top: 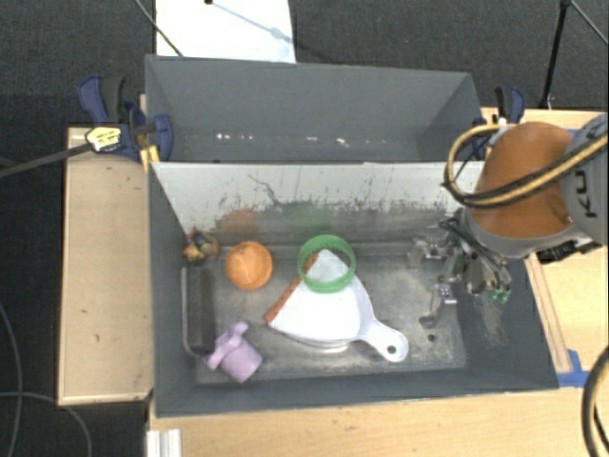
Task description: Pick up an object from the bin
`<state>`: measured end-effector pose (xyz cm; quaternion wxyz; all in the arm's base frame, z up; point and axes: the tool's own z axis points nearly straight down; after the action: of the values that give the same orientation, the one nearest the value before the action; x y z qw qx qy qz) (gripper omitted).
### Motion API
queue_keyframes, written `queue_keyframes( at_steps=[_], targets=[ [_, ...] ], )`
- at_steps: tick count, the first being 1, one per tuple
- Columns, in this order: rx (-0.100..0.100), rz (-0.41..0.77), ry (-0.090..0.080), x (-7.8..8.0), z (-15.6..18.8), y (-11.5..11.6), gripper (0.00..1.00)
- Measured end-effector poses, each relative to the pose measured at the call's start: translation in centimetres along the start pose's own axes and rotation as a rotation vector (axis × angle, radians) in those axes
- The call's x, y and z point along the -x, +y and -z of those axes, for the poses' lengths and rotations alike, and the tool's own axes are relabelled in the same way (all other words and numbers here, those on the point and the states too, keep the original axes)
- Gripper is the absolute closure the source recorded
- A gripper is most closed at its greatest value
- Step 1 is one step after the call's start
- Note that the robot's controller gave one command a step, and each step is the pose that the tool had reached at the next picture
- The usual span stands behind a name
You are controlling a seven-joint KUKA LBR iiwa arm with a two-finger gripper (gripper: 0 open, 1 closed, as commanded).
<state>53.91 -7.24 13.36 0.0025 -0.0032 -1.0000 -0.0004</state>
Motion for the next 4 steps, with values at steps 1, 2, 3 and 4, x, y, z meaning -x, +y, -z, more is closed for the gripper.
queue_keyframes(
  at_steps=[1,2,3,4],
  targets=[
    [-0.001,0.002,-0.008,0.2,0.5,0.0,0.00],
    [-0.002,-0.001,-0.012,-1.6,-4.4,4.3,0.00],
    [0.001,-0.021,-0.003,-2.3,-8.2,7.5,0.00],
    [-0.002,0.016,-0.006,-0.5,-6.8,9.8,0.00]
  ],
)
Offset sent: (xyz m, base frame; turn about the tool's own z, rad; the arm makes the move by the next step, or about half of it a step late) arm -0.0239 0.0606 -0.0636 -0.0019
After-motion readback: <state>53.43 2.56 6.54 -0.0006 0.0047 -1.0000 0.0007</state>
